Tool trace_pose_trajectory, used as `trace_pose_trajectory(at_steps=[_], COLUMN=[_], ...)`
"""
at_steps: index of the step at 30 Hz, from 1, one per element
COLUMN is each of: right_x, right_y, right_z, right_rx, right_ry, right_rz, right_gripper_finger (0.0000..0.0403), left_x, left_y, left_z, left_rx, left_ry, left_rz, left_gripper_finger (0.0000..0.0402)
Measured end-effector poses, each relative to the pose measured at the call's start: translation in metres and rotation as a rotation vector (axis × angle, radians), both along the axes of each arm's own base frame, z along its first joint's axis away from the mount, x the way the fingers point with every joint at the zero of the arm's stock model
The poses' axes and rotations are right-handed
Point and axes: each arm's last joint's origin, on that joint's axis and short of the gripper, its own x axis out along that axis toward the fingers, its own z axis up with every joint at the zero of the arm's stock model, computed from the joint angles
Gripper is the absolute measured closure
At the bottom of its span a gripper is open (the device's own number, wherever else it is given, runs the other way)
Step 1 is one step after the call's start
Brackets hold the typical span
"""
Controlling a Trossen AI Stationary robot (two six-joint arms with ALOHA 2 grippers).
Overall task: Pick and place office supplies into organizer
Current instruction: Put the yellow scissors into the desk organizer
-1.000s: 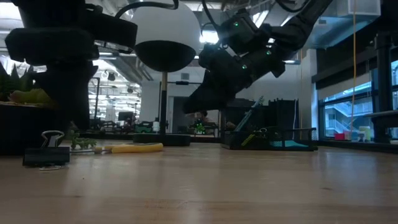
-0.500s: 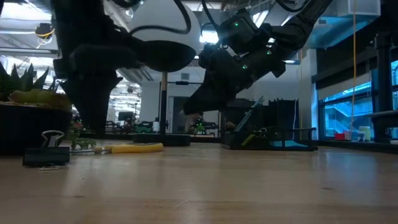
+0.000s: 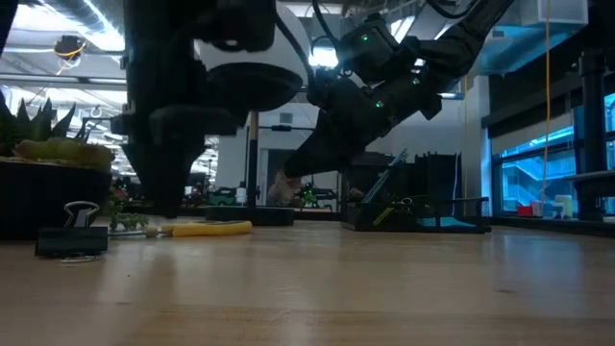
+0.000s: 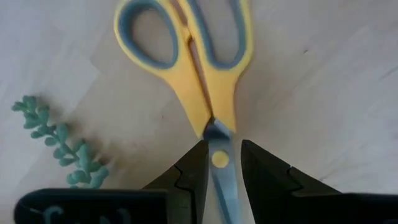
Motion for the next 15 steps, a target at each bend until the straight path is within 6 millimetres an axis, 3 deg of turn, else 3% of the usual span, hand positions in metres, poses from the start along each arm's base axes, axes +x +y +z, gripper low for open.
trace_pose_trajectory(at_steps=[6,15], right_x=[-0.0009,-0.0017], right_y=[0.0001,0.0002], right_z=[-0.0014,-0.0025], right_rx=[-0.017,-0.035], right_ry=[0.014,0.026], right_rz=[0.013,0.026], right_gripper_finger=[0.0267,0.0267], left_x=[0.0017,0.0021], left_y=[0.0032,0.0038], left_z=[-0.0083,-0.0083], left_rx=[-0.026,-0.028], left_ry=[0.050,0.051], left_rz=[-0.025,-0.036], left_gripper_finger=[0.0306,0.0262])
